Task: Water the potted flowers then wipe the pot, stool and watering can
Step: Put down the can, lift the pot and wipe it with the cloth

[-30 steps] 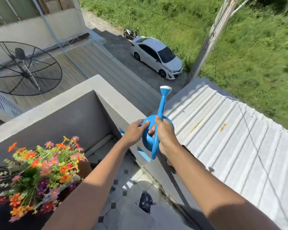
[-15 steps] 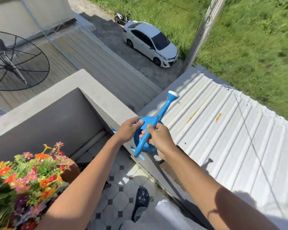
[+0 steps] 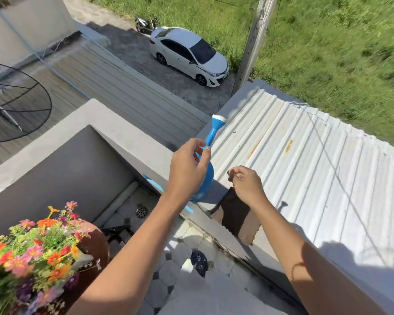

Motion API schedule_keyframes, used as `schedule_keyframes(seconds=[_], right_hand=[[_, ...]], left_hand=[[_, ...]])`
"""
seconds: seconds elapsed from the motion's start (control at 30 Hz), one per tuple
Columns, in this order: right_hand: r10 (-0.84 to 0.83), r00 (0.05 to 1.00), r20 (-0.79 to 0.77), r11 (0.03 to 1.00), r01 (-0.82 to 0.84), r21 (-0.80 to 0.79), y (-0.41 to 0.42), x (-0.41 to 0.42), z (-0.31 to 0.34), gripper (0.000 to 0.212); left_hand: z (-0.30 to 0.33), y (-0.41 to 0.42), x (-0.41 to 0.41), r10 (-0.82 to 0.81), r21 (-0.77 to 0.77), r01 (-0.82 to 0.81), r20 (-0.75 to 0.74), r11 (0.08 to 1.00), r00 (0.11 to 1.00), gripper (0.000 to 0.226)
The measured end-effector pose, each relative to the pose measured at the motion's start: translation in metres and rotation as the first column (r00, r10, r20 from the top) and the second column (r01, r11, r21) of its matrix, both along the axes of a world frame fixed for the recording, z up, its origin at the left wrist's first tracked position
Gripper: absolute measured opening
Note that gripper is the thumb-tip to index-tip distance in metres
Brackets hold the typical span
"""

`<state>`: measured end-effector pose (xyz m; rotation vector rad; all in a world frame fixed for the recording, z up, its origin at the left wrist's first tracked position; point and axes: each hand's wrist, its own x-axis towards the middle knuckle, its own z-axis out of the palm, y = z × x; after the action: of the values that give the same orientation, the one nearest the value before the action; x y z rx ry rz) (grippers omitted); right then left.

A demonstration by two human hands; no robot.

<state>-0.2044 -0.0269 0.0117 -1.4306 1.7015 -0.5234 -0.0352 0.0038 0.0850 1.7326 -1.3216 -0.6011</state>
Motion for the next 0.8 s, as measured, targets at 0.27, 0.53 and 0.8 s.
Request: schedule_keyframes(seconds=[0.27, 0.53, 0.8], right_hand=[[0.138, 0.949, -0.285, 0.979, -0.087, 0.182, 0.032, -0.063, -0.067, 0.045], [0.141, 0.887, -0.440, 0.983, -0.072, 0.169, 0.046, -0.069, -0.085, 0.040], [-0.023, 0.979, -0.202, 0.968, 0.072, 0.240, 0.067, -0.057, -0.069, 0.043]], left_hand=[[-0.100, 0.050, -0.079, -0.273, 0.780, 0.355, -0.244, 0.515, 0.931, 0.054], [-0.170, 0.084, -0.096, 0.390, 0.778, 0.327, -0.573, 0.537, 0.721, 0.044], [-0.147, 0.104, -0.077, 0.374, 0.601, 0.225, -0.703, 0.767, 0.605, 0.009]])
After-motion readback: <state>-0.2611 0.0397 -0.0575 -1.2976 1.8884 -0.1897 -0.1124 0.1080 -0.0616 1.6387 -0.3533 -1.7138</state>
